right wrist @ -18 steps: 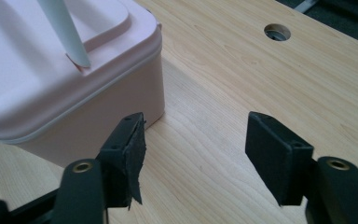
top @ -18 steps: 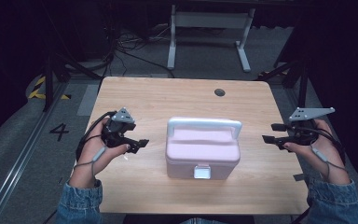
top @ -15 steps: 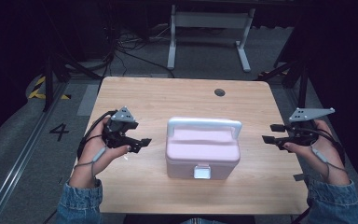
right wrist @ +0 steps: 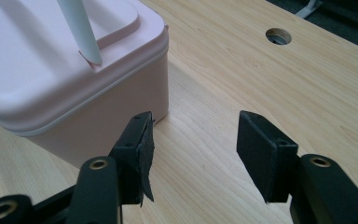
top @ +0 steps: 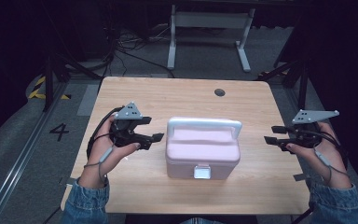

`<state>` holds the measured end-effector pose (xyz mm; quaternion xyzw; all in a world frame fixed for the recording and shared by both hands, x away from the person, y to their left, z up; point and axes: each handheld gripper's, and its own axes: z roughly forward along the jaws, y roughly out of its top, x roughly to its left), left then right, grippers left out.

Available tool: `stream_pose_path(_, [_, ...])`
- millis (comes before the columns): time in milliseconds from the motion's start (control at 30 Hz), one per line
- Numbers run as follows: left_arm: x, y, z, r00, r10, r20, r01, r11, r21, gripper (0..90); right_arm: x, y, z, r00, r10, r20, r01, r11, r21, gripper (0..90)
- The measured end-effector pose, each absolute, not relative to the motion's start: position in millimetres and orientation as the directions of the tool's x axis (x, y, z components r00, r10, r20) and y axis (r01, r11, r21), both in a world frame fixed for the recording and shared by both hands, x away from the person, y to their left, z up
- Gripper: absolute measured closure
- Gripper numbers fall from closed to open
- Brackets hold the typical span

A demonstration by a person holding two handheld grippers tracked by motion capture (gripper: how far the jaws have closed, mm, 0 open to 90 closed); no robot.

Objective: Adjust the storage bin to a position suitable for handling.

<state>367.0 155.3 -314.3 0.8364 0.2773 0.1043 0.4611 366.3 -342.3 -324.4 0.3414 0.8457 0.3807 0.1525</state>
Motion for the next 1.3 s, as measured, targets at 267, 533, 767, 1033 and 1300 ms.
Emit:
stream_pose_path(267, [374.8,137.4,-322.2,0.850,0.520,-0.083,0.310,-0.368,0.877,31.1,361.8,-347.5,-327.3,-0.713,0.701,0.015,0.467,0.459,0.755,46.5])
stream_pose_path(533, [381.5,120.5,-332.2,0.851,0.516,-0.098,0.315,-0.352,0.881,35.4,357.2,-350.7,-327.8,-0.701,0.713,0.021,0.472,0.441,0.763,46.5])
stream_pose_path(767, [384.7,109.2,-338.0,0.849,0.523,-0.074,0.288,-0.341,0.895,45.9,354.9,-352.7,-329.9,-0.710,0.704,0.024,0.458,0.436,0.775,52.2])
stream_pose_path(1033, [384.5,106.0,-340.4,0.828,0.549,-0.113,0.315,-0.289,0.904,56.6,355.0,-350.6,-332.2,-0.722,0.691,0.048,0.457,0.423,0.782,55.7])
stream_pose_path(1300, [381.5,102.6,-340.6,0.827,0.551,-0.117,0.320,-0.289,0.902,70.7,355.7,-350.1,-331.9,-0.708,0.704,0.061,0.454,0.386,0.803,55.6])
